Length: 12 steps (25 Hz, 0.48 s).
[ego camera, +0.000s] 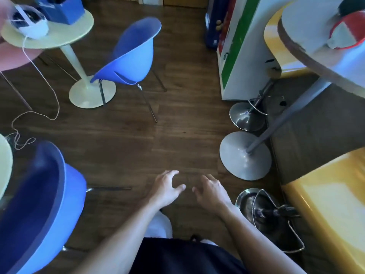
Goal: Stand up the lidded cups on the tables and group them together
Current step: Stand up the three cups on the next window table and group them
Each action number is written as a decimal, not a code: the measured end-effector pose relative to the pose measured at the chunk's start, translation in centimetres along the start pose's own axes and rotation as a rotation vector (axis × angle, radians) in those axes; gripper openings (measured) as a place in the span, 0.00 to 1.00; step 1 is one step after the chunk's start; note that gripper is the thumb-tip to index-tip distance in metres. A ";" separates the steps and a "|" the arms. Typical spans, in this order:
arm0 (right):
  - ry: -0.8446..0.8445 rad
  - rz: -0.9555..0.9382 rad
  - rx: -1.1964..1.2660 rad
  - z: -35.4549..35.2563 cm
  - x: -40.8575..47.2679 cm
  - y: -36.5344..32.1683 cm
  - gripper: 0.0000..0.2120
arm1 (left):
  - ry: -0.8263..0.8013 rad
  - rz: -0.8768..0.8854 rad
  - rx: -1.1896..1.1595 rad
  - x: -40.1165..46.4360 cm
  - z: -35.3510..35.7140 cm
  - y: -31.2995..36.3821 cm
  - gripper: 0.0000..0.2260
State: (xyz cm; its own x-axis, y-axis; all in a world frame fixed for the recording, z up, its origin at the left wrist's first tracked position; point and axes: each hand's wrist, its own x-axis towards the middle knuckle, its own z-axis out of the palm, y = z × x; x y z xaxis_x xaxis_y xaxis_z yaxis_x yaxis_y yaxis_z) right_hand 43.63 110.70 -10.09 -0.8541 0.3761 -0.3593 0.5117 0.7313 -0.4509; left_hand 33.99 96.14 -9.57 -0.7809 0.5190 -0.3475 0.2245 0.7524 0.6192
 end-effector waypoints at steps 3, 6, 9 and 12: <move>0.009 0.040 0.011 -0.5 4.6 -2.4 0.13 | -0.040 0.003 -0.032 4.6 -2.4 -1.3 0.24; 0.026 0.101 0.018 -1.4 8.7 -4.8 0.13 | -0.081 0.030 -0.036 9.0 -5.6 -2.5 0.24; 0.082 0.125 0.048 -2.5 13.1 -7.9 0.14 | -0.092 0.078 -0.012 14.0 -9.7 -3.5 0.24; 0.125 0.126 0.064 -3.5 17.1 -10.2 0.15 | -0.102 0.100 0.008 18.4 -12.8 -3.8 0.24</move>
State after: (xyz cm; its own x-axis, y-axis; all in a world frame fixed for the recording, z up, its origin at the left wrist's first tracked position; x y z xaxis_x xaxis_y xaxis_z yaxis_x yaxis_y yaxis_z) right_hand 23.50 111.59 -8.77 -0.7860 0.5327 -0.3138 0.6166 0.6379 -0.4614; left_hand 11.32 97.65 -9.24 -0.6914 0.6299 -0.3539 0.3036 0.6978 0.6488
